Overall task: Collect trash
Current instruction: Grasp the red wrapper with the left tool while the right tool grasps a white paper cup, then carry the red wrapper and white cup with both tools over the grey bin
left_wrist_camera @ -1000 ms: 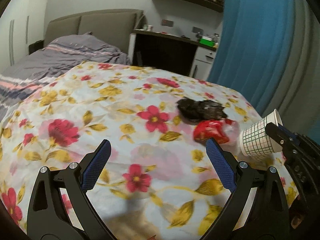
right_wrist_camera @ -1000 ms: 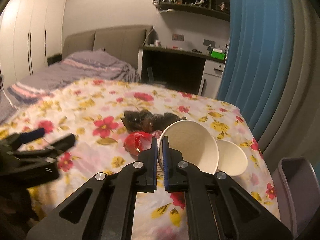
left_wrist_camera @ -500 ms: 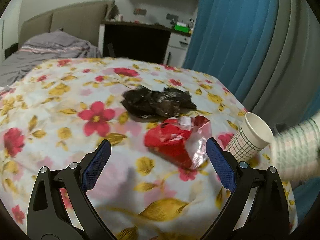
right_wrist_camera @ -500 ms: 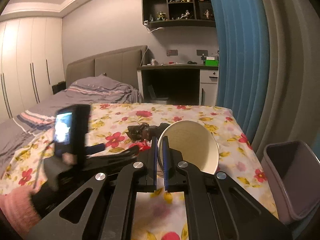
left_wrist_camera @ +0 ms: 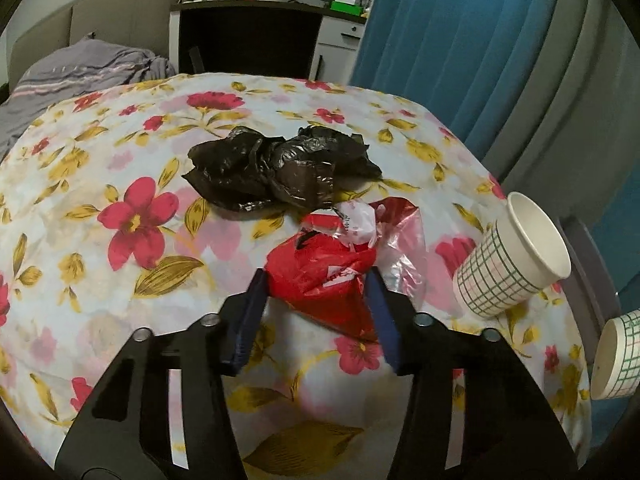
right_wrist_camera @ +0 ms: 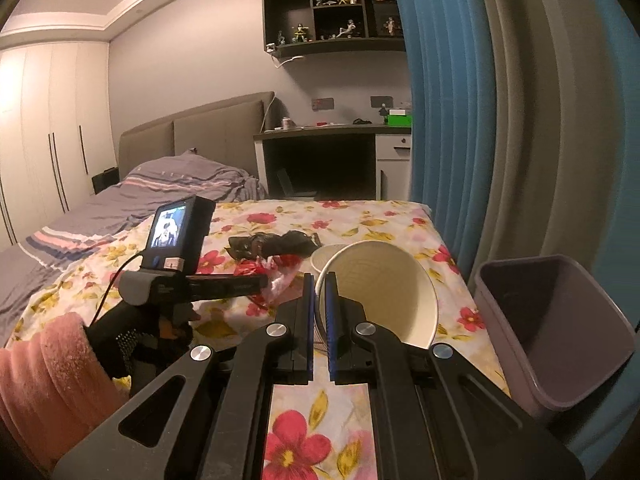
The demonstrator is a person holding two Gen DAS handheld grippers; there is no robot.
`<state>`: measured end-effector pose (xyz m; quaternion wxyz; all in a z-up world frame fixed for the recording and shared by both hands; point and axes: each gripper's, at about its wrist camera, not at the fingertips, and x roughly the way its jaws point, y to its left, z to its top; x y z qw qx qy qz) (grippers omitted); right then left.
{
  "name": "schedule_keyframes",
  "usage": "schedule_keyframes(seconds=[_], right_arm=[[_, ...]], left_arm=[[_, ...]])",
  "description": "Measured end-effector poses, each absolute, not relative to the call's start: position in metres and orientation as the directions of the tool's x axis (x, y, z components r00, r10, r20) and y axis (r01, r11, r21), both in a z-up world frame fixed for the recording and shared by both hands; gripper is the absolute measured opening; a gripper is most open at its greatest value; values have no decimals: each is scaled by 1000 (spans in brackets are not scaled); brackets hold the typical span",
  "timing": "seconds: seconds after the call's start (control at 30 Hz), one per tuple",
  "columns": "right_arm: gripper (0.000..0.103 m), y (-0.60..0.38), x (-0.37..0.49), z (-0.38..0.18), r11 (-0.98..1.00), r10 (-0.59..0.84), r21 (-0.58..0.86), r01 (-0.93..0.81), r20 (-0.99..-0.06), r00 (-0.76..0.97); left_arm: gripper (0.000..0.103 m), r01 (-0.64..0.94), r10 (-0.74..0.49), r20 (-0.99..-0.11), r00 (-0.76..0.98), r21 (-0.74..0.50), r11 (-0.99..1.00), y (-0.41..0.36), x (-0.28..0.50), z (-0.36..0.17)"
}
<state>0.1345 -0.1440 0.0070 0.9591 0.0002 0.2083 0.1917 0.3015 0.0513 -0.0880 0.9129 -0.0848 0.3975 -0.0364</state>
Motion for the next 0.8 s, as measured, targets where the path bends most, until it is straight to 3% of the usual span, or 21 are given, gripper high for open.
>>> schedule_keyframes(seconds=[0.17,0.47,0.8], right_arm=[[6,-152,128,8,931,358,84,-355,-395,846],[6,-175,116,16,939,342,90,-333,-360,868],[6,-224,98,33,967,255,79,-243,-305,917]], left_arm=[[40,4,-108,-687,719,-151,989,53,278,-78],[39,52,-110,-585,804,-115,992,47,194,-32],[39,262,-268,-503,822,-83,961,-50,168,11]])
